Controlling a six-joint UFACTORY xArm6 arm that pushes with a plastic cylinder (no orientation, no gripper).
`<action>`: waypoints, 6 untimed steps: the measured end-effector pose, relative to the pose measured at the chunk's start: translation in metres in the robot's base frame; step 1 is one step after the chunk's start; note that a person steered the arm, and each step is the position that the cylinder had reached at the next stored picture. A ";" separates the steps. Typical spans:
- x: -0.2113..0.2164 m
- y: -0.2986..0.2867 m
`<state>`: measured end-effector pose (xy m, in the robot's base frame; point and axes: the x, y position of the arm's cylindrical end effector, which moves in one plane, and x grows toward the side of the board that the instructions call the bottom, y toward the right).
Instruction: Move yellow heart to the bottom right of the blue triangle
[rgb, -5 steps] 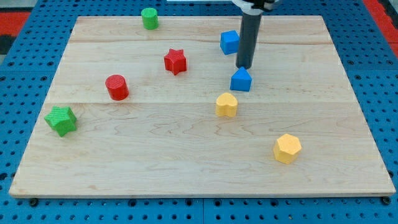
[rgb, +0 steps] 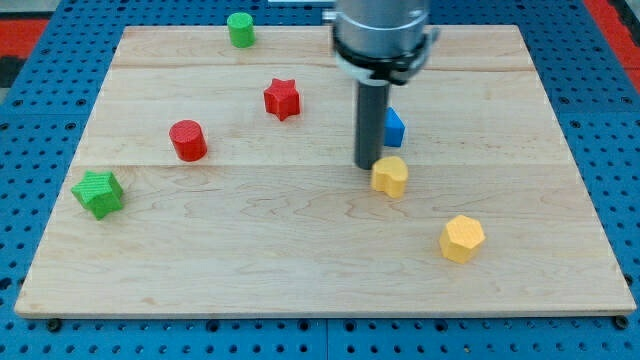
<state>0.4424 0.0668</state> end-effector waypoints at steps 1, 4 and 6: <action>0.016 0.004; 0.069 -0.008; 0.044 0.043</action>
